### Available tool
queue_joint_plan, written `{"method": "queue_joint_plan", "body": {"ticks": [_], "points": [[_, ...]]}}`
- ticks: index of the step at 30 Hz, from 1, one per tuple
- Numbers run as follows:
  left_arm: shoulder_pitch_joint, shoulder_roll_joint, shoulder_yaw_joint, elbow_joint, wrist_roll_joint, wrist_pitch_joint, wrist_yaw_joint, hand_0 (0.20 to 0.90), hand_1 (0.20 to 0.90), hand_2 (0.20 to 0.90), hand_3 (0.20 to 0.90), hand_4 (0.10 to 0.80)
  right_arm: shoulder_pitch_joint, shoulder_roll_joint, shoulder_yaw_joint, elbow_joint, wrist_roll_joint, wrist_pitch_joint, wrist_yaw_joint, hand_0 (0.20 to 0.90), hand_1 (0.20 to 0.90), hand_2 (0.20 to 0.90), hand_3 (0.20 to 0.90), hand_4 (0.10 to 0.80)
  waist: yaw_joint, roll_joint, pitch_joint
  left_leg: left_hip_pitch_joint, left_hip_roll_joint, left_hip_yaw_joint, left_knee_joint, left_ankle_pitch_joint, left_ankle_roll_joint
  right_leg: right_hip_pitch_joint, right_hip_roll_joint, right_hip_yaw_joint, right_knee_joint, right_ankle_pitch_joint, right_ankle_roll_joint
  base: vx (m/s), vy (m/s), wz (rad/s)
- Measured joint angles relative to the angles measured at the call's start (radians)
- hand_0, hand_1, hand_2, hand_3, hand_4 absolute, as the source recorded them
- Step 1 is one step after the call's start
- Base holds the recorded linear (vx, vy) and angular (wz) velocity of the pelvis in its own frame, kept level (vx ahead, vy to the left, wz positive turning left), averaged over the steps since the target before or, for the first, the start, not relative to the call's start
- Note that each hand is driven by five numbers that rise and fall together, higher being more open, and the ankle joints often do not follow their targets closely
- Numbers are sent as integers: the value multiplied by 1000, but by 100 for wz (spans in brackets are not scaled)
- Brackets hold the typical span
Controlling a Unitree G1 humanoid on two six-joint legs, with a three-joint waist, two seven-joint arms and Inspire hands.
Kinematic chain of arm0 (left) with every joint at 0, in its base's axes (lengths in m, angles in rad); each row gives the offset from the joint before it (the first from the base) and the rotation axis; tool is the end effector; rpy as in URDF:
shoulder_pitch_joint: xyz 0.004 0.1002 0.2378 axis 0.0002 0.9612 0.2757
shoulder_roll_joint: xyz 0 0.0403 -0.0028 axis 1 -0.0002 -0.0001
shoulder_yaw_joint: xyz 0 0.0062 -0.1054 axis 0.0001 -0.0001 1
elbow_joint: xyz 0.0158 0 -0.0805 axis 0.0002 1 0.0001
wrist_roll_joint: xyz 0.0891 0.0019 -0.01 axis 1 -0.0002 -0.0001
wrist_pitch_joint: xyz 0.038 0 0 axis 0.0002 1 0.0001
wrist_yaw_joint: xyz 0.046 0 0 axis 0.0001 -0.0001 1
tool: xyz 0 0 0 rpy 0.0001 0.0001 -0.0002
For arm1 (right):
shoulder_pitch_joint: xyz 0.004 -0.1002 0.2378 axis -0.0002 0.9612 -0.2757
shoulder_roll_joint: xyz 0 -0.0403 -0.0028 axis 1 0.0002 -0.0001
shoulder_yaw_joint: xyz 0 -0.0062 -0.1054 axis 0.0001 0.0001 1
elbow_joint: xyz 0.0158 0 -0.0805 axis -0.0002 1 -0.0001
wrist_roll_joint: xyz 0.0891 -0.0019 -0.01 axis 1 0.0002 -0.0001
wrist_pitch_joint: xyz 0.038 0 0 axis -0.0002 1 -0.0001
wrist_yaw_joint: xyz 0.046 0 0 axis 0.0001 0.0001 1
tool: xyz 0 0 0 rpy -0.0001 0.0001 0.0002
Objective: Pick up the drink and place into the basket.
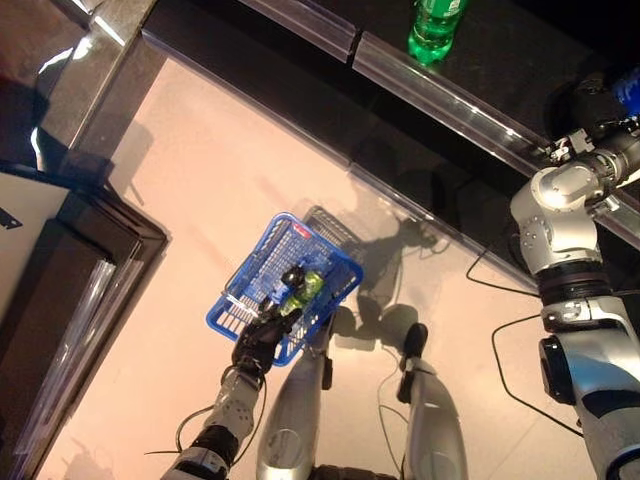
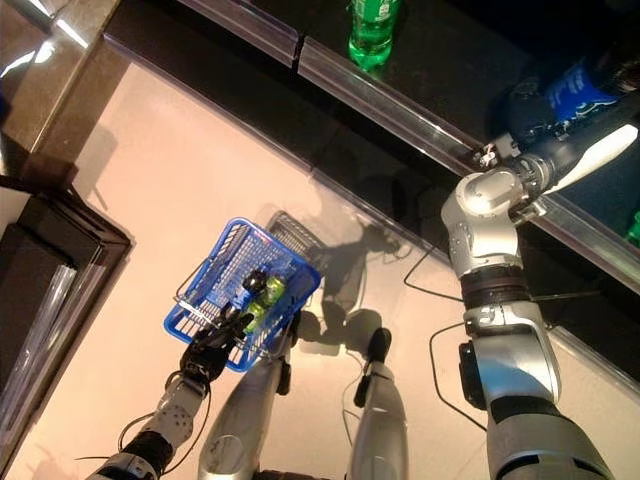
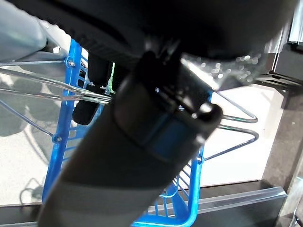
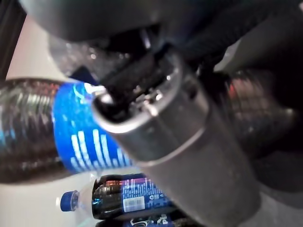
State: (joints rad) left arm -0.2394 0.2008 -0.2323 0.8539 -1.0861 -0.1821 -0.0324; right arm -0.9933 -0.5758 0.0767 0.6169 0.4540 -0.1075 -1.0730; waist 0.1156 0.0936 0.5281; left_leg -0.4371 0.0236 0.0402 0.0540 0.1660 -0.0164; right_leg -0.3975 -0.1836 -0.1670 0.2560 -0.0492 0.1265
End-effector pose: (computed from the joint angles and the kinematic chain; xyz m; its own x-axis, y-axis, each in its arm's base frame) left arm 0.2023 0.1805 -0.0439 0.8806 0.0524 -0.4709 -0.3492 0.7434 -0.5704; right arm 0.3324 -0.2253 0.2416 0.3852 -0.8718 0.3027 0.7881 0.4814 0.3835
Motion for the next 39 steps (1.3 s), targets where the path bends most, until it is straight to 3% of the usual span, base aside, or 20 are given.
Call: {"method": "queue_joint_plan", "body": {"ticks": [17, 26, 28, 32, 39], "points": [[0, 6, -9, -7, -19, 3, -3, 300, 300, 300, 200, 100, 8, -2, 5, -15, 17, -3, 27, 300, 300, 300, 200, 100, 2, -1, 3, 0, -3, -2, 6, 4, 2, -5, -4, -2, 21, -1, 0, -20, -1, 0], [11, 3, 10, -15, -61, 5, -13, 300, 300, 300, 200, 100, 166, 29, -24, -249, -22, 55, 69, 300, 300, 300, 200, 100, -5, -1, 7, 0, -7, -6, 23, 12, 0, -19, -12, -6, 82, -26, -6, -45, -8, 4], [27, 1, 19, -19, -89, 5, -28, 300, 300, 300, 200, 100, 269, 50, -21, -430, -83, 65, 123, 300, 300, 300, 200, 100, -12, -4, 8, 2, -8, -7, 35, 10, -2, -26, -17, -5, 110, -40, -10, -38, 1, 2], [67, 1, 37, -83, -122, 13, -32, 300, 300, 300, 200, 100, 383, 99, -11, -566, -178, 69, 262, 300, 300, 300, 200, 100, -14, -20, 13, 18, -5, -7, 69, -2, -11, -22, -18, 7, 175, -70, -23, -13, -3, 1], [149, -8, 84, -132, -129, 14, -34, 300, 300, 300, 200, 100, 512, 103, 16, -631, -212, 60, 473, 300, 300, 300, 200, 100, -30, -31, 13, 72, 9, -7, 122, -32, -21, 29, -15, 5, 241, -113, -52, 44, 4, 3]]}}
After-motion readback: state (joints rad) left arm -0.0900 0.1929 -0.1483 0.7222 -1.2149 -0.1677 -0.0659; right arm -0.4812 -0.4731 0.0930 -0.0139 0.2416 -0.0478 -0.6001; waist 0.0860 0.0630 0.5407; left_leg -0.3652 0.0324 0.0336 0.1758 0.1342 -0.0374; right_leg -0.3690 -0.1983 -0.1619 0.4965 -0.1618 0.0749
